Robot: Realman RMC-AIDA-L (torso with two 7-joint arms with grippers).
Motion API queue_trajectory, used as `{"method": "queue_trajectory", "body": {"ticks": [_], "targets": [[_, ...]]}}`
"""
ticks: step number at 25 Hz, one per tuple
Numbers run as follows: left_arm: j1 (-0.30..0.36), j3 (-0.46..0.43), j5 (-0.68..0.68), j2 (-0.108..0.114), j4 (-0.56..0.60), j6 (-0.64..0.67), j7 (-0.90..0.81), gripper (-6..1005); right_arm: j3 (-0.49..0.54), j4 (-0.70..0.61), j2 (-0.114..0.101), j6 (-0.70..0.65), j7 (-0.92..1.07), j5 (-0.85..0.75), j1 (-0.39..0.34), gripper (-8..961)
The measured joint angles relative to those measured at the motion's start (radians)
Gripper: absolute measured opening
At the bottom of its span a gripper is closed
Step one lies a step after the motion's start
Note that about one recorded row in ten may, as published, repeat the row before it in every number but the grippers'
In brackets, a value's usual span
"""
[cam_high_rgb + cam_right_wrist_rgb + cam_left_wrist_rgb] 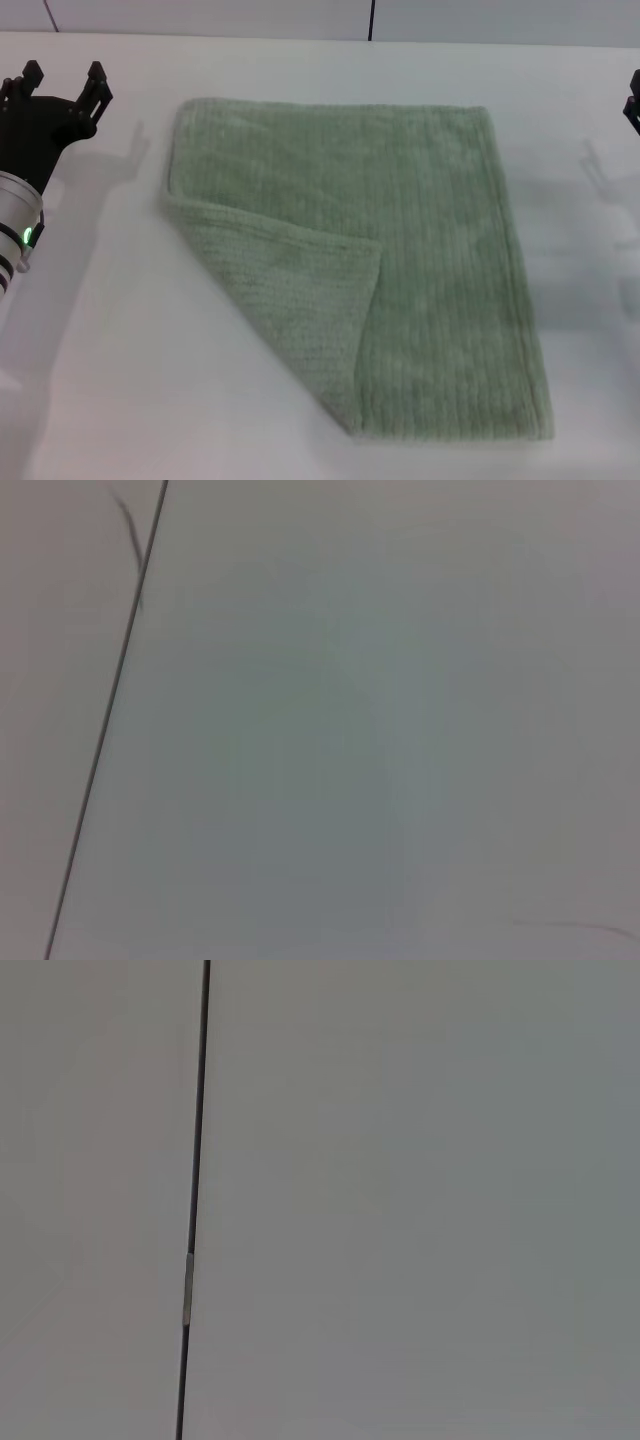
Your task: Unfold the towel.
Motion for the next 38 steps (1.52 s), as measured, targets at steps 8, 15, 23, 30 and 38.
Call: {"method": "queue_trajectory", "body": {"ticks": [8,15,23,30,38], "targets": [[0.0,0.001,0.0,0.0,0.001,0.0,0.0,785,0.0,0.001,0.0,0.0,0.0,0.001,0.001,832],[0.0,0.0,0.0,0.0,0.001,-0.002,0.0,785,0.0,0.001,0.0,0.001,0.0,0.001,0.001,833],[-0.001,-0.002,0.0,0.0,0.001,-0.011,-0.005,784,0.0,0.001,0.0,0.005,0.0,0.003,0.004,832],[-0.002,-0.003,0.0,0.0,0.001,-0.009,-0.007,784,0.0,0.001,0.0,0.001,0.0,0.003,0.005,832],[0.001,-0.001,0.0,0.0,-0.005,-0.006,-0.009,784,0.0,0.0,0.0,0.001,0.004,0.003,0.006,832]]}}
